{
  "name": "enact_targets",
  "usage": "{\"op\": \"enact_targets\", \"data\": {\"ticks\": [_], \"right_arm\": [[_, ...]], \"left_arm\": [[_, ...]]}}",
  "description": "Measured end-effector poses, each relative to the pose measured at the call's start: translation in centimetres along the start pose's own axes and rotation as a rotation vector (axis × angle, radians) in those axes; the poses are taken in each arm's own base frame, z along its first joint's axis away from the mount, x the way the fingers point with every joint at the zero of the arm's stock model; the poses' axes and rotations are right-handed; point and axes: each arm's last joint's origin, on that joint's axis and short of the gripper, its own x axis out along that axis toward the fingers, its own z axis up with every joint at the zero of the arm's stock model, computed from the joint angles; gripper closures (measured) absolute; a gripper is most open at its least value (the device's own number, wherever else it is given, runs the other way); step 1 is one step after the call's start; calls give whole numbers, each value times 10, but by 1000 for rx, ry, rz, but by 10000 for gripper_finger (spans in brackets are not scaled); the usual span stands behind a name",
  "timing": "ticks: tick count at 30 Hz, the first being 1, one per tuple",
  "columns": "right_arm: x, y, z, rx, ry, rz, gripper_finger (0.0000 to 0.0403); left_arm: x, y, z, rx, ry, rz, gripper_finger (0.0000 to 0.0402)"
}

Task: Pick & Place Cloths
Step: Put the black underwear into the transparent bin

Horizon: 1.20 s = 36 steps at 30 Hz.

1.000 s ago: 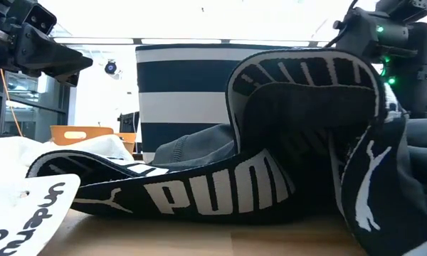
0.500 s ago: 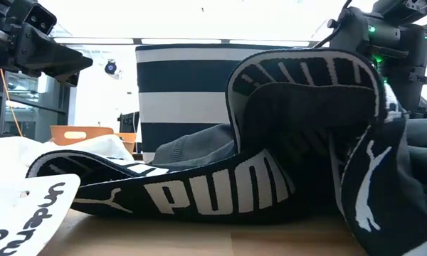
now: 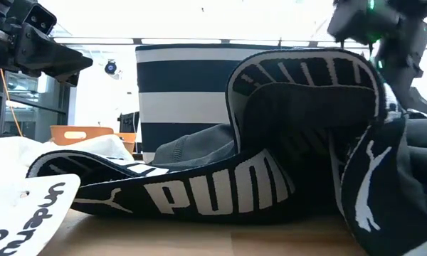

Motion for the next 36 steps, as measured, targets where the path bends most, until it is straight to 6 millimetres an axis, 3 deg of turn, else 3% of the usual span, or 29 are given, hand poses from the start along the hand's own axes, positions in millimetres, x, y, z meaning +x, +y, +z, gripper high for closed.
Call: {"op": "enact_targets", "data": {"ticks": [6, 14, 26, 36], "right_arm": [[-32, 15, 5, -29, -121, 233, 385], [-94, 26, 10, -85, -329, 326, 386], [-190, 34, 19, -284, -620, 230, 386], [-242, 10, 27, -351, -827, 0, 386]], "left_arm": [[0, 0, 0, 0, 0, 0, 288], [0, 0, 0, 0, 0, 0, 288], [0, 0, 0, 0, 0, 0, 288], [0, 0, 0, 0, 0, 0, 288]]}}
